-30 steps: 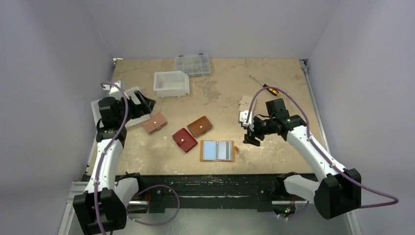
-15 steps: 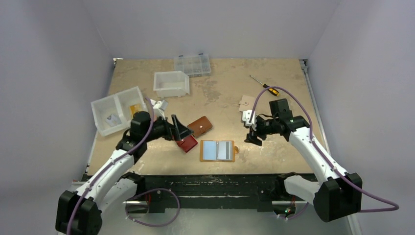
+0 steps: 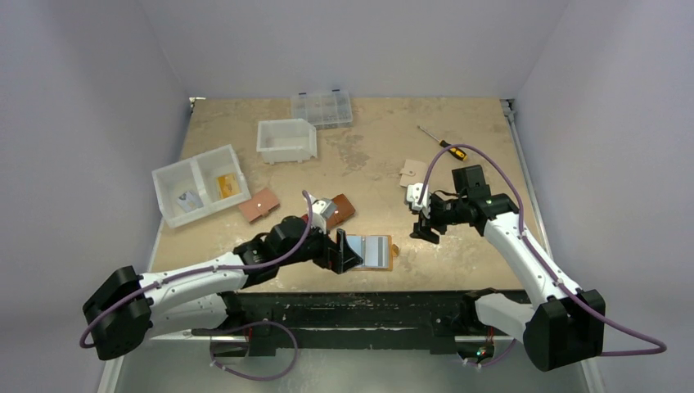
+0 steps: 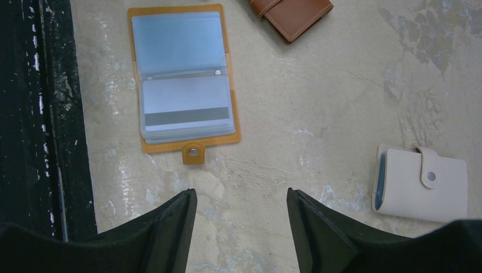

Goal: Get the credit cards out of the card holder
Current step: Remove the credit card from the card holder.

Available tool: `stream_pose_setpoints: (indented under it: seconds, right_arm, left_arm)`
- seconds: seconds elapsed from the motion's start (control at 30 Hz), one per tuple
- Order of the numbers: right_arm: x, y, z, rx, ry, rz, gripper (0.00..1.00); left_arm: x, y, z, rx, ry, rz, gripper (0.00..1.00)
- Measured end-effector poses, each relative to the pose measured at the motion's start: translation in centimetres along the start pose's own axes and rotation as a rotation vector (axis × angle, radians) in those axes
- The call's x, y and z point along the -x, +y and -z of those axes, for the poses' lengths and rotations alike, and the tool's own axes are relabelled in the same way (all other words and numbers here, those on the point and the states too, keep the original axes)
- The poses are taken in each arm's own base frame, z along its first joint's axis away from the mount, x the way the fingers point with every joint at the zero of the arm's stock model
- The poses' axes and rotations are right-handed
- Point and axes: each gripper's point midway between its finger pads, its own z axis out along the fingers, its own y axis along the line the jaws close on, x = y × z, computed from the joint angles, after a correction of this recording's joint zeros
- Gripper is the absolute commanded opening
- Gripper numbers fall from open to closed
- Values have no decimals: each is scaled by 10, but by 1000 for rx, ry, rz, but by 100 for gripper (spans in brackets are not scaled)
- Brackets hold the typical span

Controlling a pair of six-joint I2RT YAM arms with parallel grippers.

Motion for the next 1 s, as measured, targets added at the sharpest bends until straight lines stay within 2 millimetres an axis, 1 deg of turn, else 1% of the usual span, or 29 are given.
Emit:
stream_pose_setpoints:
  seconds: [0.13,0.3,0.4,0.5,0.6,0.7,0.87,1.0]
  right_arm:
    - [0,0,0,-2,0,-1,68]
    - [-1,-1,1,-3,1,1,68]
    - [-1,-1,1,-3,1,3,68]
    - [-1,-1,1,-2,2,3,68]
    - [-1,0,1,-1,2,2,68]
    - [-1,0,1,1,3,2,68]
    - [-2,2,1,11,2,7,68]
    - [1,5,0,27,-15,18,68]
  left_arm:
    - [-6,-3,-8,22,-12,-20,93]
    - [3,-6,-11,29,-87,-15,93]
    - [3,-4,-10,32,-122,0,93]
    - [0,-2,-10,35,-136,12,93]
    - [0,-6,-11,28,-147,14,93]
    - [-3,-10,-14,25,-149,6,93]
    - [-12,-9,-19,44,-140,-20,93]
    - [-13,-9,-24,51,-151,-32,93]
